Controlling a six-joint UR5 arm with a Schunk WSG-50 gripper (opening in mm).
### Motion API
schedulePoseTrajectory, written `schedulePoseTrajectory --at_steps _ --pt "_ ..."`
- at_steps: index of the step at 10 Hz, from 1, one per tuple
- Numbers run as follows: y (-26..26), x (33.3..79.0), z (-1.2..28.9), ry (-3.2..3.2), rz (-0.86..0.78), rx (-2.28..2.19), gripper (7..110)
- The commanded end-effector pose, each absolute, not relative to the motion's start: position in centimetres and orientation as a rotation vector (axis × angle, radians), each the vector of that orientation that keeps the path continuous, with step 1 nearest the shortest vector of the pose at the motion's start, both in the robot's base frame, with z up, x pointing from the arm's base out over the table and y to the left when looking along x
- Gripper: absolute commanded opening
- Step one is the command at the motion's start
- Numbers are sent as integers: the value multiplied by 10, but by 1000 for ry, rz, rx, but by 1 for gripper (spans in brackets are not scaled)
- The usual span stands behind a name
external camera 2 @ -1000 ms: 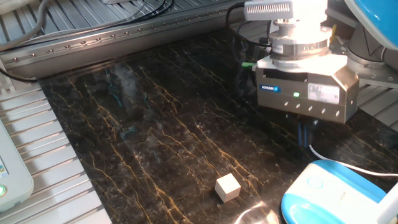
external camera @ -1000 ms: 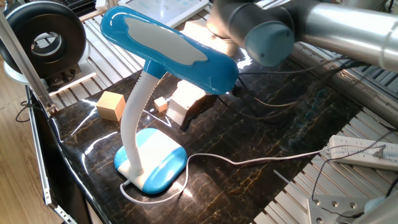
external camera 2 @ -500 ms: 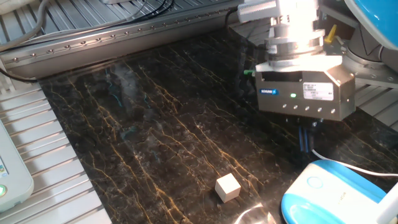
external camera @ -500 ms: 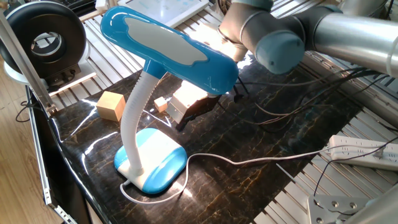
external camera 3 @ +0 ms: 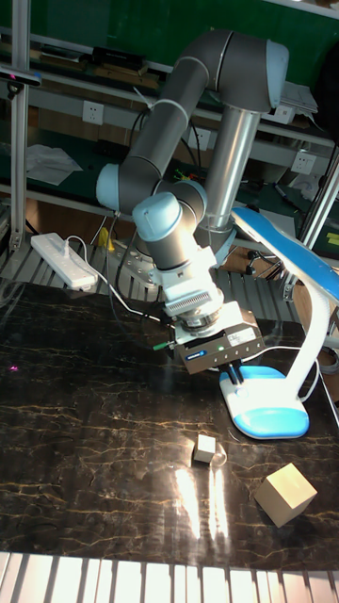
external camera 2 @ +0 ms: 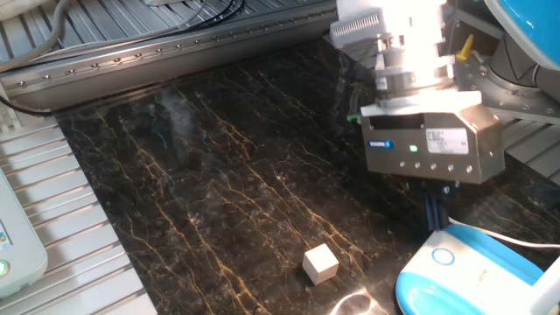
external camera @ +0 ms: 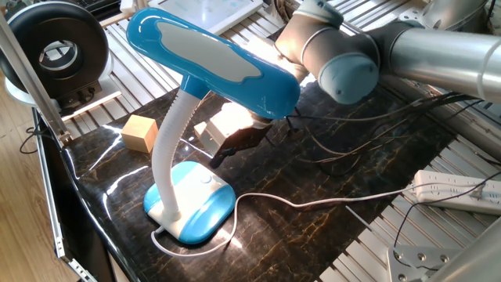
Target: Turn off the desk lamp by pressing the button
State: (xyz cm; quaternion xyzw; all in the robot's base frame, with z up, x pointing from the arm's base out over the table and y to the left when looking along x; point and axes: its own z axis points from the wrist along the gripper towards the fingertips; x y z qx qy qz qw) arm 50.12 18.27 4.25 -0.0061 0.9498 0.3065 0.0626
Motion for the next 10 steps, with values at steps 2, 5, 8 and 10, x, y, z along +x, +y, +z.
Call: schedulePoseTrajectory --at_steps 2,5,8,10 --pt "189 504 31 2877 901 14 7" --pt "198 500 41 2874 952 30 7" --pt "199 498 43 2883 962 66 7" --pt "207 497 45 2868 1022 86 7"
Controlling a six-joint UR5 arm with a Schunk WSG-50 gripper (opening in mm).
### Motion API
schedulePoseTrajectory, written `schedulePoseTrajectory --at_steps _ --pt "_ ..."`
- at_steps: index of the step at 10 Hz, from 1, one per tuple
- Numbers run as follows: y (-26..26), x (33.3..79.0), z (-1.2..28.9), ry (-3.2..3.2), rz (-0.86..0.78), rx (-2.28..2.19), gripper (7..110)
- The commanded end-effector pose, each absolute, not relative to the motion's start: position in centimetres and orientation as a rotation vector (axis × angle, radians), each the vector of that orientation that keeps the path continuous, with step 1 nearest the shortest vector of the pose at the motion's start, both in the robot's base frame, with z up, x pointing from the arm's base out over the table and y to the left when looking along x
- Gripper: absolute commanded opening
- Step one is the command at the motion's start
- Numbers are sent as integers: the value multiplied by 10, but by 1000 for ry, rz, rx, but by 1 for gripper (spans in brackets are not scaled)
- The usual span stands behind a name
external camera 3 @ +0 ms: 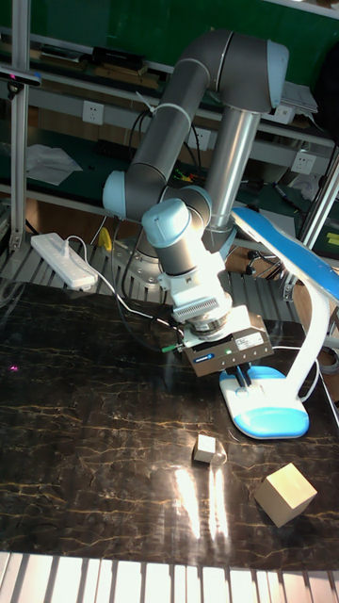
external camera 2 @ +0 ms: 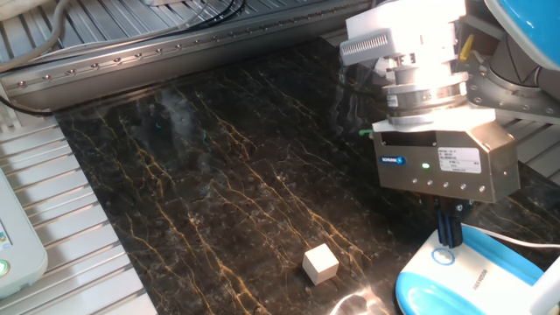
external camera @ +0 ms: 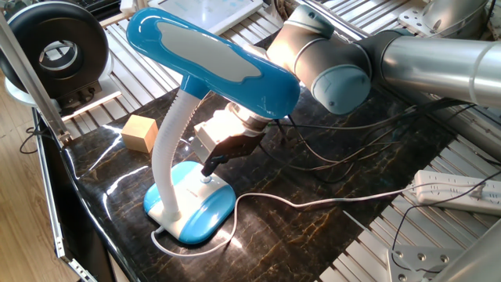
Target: Turn off the desk lamp by pressing the button
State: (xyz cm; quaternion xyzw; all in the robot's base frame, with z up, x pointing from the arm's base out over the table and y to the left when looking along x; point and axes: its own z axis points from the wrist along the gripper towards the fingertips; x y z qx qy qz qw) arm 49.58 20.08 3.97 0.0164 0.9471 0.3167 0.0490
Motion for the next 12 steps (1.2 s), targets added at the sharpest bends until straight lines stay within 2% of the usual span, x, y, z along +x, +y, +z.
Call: schedulePoseTrajectory --at_steps 1,4,5,9,12 --pt "207 497 44 2869 1020 84 7" --pt "205 497 42 2863 1003 47 7" --pt "203 497 41 2866 994 39 22" --pt "197 500 38 2862 952 29 22" --pt "206 501 43 2840 993 35 22"
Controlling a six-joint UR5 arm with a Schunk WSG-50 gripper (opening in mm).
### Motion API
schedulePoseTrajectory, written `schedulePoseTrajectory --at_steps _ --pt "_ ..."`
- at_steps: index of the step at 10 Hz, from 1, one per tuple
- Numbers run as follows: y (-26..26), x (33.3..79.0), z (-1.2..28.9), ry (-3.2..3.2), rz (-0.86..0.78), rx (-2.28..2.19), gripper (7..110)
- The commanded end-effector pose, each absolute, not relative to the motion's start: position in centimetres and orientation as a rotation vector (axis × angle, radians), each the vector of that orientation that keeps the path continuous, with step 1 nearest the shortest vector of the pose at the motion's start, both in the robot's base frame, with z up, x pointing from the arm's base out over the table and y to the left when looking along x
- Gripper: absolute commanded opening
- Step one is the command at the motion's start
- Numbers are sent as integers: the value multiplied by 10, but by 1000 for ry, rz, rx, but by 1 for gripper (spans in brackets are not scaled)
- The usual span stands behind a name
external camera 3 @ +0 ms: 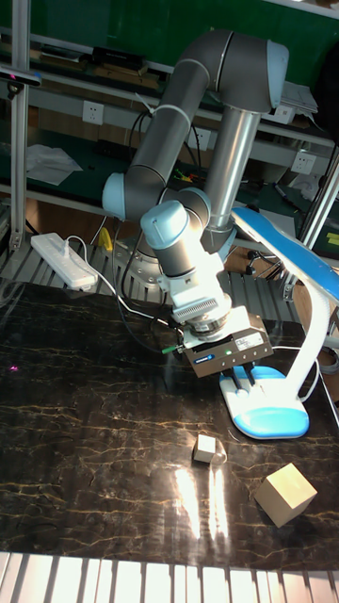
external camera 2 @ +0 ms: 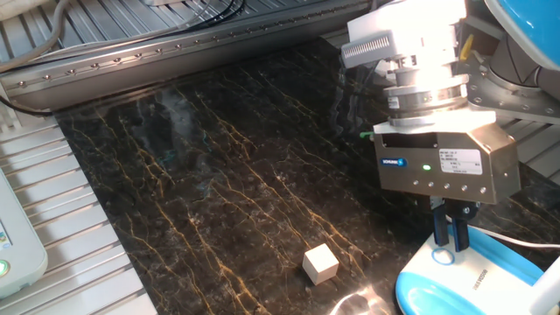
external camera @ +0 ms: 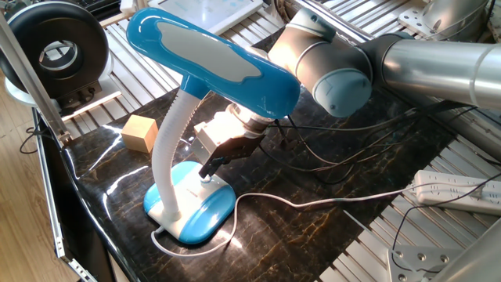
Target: Turn off the desk lamp by pressing the button
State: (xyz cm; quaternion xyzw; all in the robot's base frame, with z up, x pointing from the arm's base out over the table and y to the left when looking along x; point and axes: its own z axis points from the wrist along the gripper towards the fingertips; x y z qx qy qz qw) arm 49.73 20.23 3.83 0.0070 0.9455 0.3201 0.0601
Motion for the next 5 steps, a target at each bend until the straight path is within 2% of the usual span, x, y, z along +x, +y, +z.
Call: schedulePoseTrajectory --at_steps 1,2,5 --pt "207 502 44 2837 997 36 22" --pt "209 503 45 2837 1000 39 44" --pt "213 506 39 2830 997 42 44"
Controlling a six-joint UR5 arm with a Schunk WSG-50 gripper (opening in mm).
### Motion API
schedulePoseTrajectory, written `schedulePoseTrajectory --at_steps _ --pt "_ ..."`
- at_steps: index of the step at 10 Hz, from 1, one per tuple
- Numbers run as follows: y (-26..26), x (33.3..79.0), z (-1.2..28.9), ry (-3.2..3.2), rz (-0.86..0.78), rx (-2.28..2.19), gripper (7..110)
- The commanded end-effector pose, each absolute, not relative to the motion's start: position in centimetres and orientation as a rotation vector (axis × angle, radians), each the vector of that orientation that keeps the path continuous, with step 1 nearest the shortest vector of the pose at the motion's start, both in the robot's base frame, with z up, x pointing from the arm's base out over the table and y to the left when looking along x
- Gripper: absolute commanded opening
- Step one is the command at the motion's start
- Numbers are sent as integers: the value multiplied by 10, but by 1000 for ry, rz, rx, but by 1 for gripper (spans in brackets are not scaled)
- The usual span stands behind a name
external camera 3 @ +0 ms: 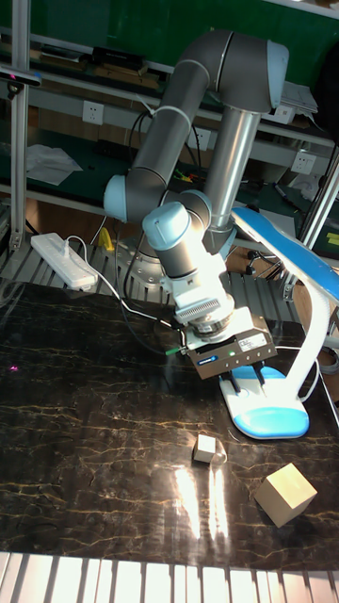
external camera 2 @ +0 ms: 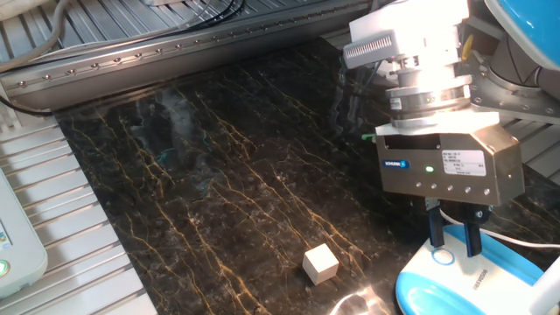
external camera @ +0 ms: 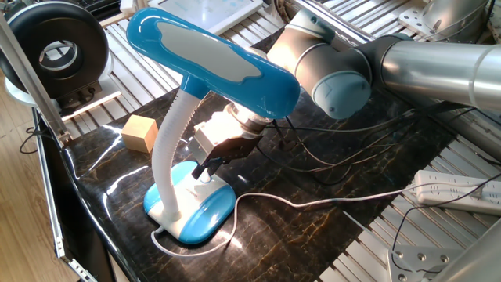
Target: Turn off the desk lamp by pressing the button
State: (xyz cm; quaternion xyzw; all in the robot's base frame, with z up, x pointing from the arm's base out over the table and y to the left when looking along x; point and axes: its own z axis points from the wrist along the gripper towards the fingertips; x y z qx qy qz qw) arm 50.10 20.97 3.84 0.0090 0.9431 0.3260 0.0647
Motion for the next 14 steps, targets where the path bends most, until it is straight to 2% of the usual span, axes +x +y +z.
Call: schedulePoseTrajectory --at_steps 1,5,14 --pt "213 507 40 2832 993 44 44" --pt "220 509 45 2833 997 55 44" --pt "222 507 36 2842 981 57 44"
